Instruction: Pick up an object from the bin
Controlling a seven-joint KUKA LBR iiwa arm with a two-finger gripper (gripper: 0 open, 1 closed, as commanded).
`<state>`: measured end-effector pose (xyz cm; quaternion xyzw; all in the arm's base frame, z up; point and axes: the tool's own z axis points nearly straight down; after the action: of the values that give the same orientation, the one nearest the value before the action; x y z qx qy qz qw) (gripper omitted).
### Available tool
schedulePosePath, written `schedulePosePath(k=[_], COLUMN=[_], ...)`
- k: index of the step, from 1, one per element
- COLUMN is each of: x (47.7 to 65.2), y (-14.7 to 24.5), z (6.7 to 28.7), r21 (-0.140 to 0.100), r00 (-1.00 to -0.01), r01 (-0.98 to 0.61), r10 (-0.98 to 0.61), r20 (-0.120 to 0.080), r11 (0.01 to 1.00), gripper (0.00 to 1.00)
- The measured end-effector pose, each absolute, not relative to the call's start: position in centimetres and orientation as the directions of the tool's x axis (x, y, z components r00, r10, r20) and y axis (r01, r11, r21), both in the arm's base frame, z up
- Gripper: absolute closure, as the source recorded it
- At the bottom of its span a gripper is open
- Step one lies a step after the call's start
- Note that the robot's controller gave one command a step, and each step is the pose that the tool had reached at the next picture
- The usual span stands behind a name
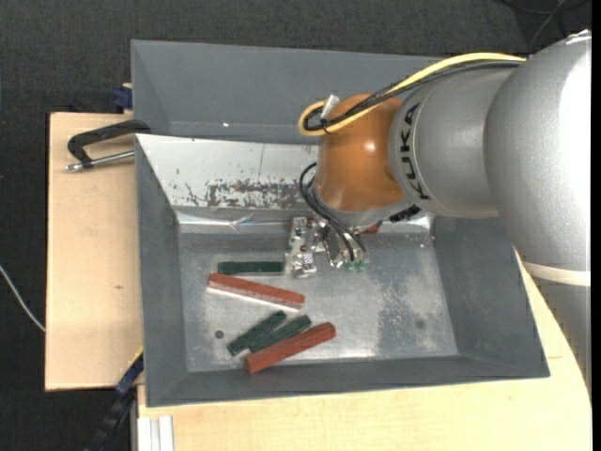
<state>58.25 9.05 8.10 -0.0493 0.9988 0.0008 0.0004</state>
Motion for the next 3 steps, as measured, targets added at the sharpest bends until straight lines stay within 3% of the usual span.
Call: schedulePosePath(k=[1,2,3], x=[57.10,57.09,57.09], y=[12.21,12.21,12.21], z=[20.25,20.24,20.24], r21=[0.001,0.001,0.001], r00=[-0.981,-0.981,-0.981], r01=[-0.196,-0.196,-0.196], r10=[-0.196,-0.196,-0.196], r20=[-0.007,-0.007,-0.007], r11=[0.981,0.981,0.981], gripper=[1.00,0.00,0.00])
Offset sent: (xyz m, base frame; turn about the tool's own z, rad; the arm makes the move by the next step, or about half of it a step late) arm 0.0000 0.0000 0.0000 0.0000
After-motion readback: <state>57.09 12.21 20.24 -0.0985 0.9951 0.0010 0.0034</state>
